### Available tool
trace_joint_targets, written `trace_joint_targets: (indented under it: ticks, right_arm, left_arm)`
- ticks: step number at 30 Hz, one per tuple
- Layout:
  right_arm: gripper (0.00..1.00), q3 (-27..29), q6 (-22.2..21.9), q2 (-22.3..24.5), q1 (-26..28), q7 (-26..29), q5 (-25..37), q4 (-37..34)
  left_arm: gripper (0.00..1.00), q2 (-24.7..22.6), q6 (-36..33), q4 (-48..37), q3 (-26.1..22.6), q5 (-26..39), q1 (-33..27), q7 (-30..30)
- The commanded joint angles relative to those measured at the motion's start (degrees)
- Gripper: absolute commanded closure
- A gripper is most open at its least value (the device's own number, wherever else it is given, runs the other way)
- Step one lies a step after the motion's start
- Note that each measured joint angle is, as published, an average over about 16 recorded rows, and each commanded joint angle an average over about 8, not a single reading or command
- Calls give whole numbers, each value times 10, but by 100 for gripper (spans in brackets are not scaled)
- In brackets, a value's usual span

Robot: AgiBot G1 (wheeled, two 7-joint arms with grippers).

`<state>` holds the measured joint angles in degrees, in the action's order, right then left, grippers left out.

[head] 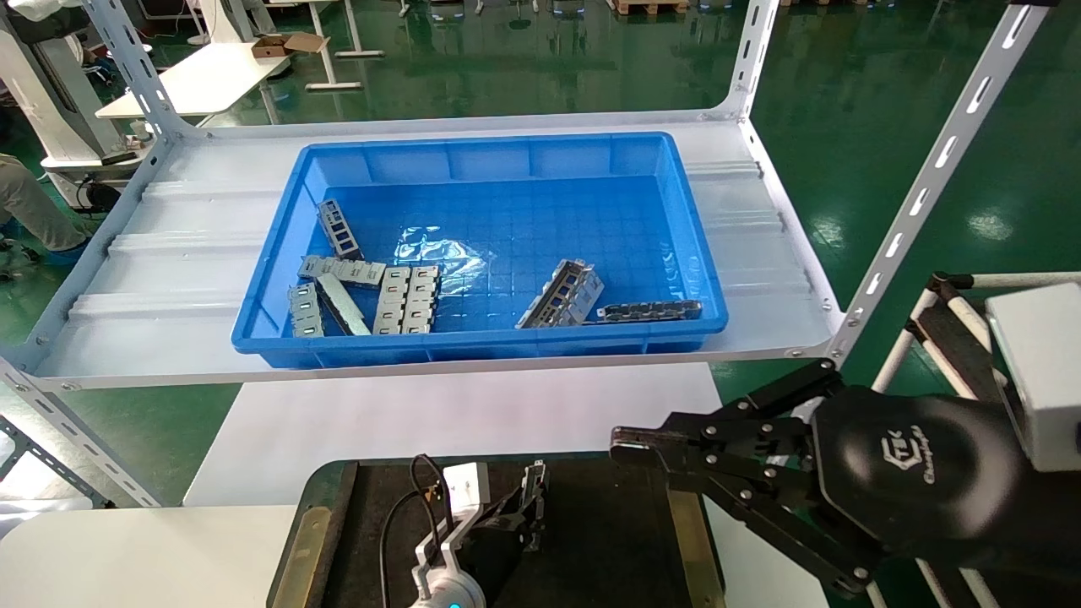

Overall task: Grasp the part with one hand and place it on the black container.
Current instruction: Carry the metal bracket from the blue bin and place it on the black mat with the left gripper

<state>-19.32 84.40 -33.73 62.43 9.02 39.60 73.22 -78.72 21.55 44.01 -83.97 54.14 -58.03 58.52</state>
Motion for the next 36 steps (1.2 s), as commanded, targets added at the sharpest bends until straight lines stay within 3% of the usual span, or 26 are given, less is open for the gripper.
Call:
trace_joint_targets:
  ticks: [1, 4, 6, 7, 25, 36]
  right_arm:
    - [67, 0, 0, 0, 0, 0, 0, 0]
    - [29, 0, 0, 0, 0, 0, 0, 0]
    - [7, 0, 0, 0, 0, 0, 0, 0]
    - [1, 0, 0, 0, 0, 0, 0, 0]
    - [0, 0, 0, 0, 0, 0, 0, 0]
    - [0, 0, 0, 0, 0, 0, 0, 0]
  left_arm:
    - [53, 0, 1, -2, -5, -3, -1, 5]
    - [17, 0, 2, -4, -11, -6, -1, 10]
    - [2, 0, 2, -5, -15, -8, -2, 14]
    - [0, 0, 3, -5, -16, -9, -2, 15]
    - [0, 1, 13, 8, -36, -18, -24, 29]
    - [0, 10, 0, 18, -44, 37, -46, 44]
